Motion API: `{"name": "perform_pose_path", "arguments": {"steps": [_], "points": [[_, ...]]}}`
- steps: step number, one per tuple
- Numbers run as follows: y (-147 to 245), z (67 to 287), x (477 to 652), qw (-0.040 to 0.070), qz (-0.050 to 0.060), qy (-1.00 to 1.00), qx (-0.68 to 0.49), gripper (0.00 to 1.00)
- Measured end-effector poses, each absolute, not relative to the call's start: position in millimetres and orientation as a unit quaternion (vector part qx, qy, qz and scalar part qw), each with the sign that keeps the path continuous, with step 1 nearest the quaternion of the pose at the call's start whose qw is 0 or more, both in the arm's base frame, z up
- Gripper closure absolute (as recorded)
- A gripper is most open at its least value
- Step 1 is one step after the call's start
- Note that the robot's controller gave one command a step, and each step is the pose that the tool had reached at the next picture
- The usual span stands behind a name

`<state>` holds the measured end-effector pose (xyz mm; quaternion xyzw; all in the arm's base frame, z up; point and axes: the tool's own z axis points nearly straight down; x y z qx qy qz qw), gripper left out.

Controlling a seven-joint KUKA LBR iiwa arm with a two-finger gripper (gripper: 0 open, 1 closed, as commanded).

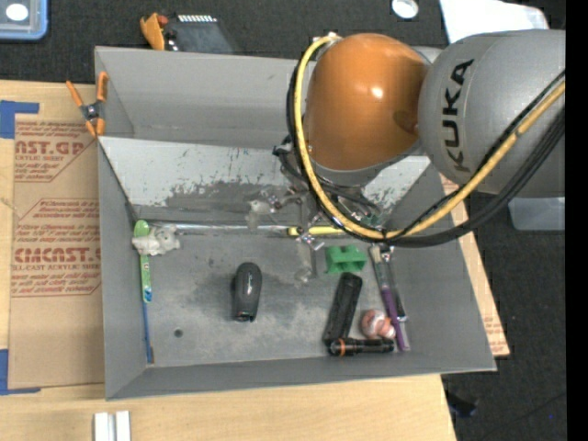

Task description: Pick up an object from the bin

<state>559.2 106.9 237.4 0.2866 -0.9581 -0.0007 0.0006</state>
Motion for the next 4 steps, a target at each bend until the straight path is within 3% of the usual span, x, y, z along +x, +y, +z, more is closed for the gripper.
{"name": "perform_pose_path", "arguments": {"steps": [1, 2, 3, 4], "points": [[140.8, 209.2, 569.0, -0.002, -0.002, -0.957, 0.291, 0.0], [132.5, 235.9, 565.8, -0.003, 0.0, -0.953, 0.304, 0.0], [144.2, 171.9, 548.2, -0.004, -0.002, -0.96, 0.278, 0.0], [156.9, 173.0, 555.8, -0.002, -0.001, -0.958, 0.285, 0.0]]}}
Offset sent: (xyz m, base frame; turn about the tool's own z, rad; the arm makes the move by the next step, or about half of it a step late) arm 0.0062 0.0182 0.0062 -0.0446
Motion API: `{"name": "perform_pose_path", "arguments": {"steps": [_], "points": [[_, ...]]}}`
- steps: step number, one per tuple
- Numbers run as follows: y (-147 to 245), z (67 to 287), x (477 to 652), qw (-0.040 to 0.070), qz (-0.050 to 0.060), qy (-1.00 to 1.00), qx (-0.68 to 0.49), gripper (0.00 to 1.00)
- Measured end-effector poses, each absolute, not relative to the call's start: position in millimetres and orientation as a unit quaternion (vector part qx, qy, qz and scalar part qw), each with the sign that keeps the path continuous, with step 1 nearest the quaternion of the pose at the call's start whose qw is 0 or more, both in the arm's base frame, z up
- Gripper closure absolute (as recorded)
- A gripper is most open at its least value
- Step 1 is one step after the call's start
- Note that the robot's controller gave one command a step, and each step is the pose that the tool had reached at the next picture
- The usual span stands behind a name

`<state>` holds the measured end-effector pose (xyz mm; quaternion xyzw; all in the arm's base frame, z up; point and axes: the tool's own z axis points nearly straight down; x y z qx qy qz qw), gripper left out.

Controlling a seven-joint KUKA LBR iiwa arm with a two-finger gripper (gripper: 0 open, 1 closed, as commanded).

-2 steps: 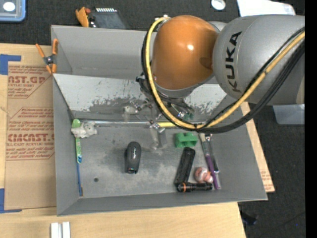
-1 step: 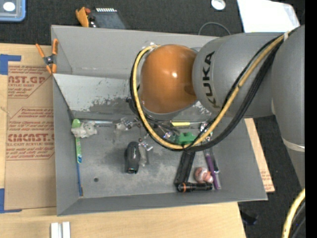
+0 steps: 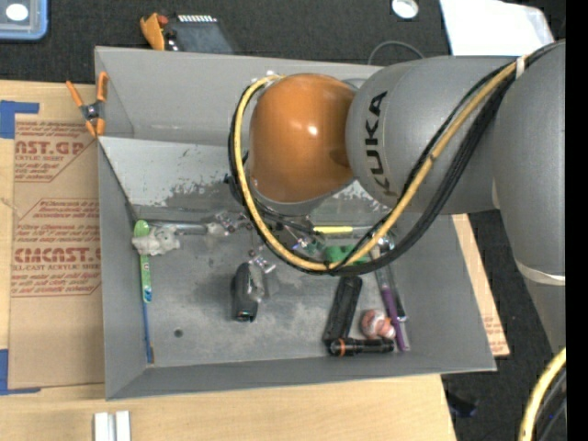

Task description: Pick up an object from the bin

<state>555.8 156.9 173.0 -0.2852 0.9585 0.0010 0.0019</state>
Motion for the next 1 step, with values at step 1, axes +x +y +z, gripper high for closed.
{"name": "perform_pose_path", "arguments": {"steps": [1], "points": [[154.4, 168.9, 551.7, 0.006, 0.001, 0.918, -0.396, 0.0]]}}
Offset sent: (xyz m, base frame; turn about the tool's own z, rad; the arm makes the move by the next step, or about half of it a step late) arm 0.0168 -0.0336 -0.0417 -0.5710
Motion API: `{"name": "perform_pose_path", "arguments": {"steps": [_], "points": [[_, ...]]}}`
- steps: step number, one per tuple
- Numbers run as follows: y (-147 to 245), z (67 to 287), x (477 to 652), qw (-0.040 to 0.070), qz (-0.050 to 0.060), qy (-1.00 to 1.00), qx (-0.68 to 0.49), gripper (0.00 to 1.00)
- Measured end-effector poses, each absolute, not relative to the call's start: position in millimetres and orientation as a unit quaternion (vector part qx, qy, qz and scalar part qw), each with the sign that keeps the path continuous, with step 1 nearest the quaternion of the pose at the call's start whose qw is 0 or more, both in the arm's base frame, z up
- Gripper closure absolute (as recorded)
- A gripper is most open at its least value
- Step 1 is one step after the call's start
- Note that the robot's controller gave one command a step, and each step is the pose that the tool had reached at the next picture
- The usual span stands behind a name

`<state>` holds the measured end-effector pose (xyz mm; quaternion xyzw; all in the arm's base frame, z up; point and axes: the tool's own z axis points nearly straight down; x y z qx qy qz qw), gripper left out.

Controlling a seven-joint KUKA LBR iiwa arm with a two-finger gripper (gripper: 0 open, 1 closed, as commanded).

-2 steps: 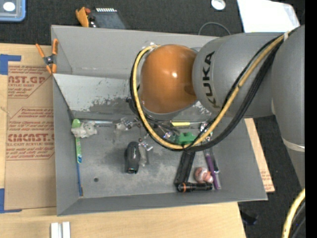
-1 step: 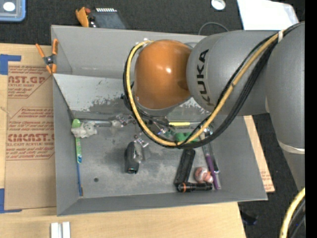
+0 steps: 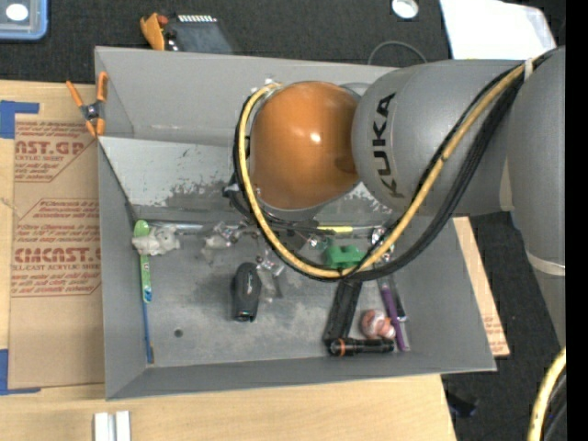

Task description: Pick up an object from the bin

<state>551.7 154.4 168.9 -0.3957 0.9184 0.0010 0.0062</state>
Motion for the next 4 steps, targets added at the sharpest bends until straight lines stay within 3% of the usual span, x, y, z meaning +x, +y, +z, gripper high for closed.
{"name": "perform_pose_path", "arguments": {"steps": [1, 2, 3, 4], "points": [[136.1, 143.8, 564.2, 0.009, -0.001, 0.849, -0.528, 0.0], [91.8, 130.4, 553.5, 0.009, 0.001, 0.885, -0.465, 0.0], [69.2, 117.4, 562.6, 0.009, 0.002, 0.919, -0.394, 0.0], [85.3, 101.1, 563.7, 0.009, 0.001, 0.874, -0.486, 0.0]]}}
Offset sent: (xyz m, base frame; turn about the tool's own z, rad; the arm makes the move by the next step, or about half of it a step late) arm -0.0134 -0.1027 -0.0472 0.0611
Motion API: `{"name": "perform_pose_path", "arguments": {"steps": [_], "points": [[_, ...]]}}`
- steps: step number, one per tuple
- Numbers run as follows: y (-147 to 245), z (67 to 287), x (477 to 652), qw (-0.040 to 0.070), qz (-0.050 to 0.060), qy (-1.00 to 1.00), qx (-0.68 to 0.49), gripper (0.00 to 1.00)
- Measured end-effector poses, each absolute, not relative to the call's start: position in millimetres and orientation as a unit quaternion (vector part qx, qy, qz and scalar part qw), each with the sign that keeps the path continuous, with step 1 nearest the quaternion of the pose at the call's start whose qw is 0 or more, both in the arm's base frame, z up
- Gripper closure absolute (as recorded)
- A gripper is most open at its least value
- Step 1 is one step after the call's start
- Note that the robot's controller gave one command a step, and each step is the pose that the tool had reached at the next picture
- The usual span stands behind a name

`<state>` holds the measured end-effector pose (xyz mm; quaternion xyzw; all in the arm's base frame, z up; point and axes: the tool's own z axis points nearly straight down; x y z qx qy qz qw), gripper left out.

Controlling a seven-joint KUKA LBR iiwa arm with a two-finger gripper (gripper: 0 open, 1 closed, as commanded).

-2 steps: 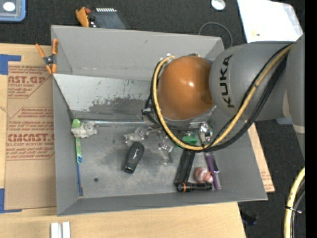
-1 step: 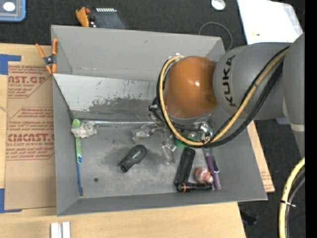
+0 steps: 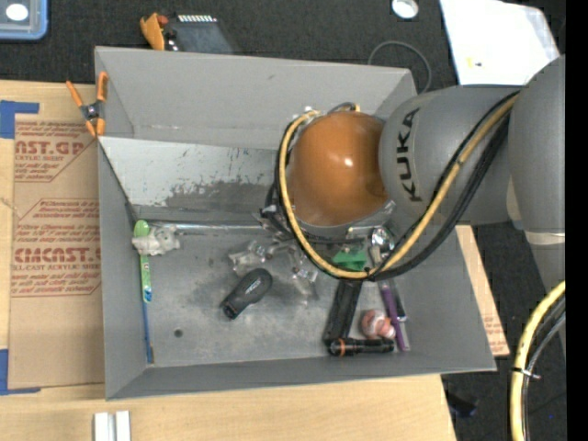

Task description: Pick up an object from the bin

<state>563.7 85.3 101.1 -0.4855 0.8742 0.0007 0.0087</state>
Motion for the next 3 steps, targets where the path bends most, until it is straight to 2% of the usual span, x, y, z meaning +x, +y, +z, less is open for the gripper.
{"name": "perform_pose_path", "arguments": {"steps": [1, 2, 3], "points": [[110.4, 92.2, 555.3, 0.01, 0.001, 0.893, -0.45, 0.0], [135.3, 72.8, 561.6, 0.01, 0.001, 0.869, -0.495, 0.0], [128.3, 70.9, 545.4, 0.015, 0.003, 0.865, -0.502, 0.0]]}}
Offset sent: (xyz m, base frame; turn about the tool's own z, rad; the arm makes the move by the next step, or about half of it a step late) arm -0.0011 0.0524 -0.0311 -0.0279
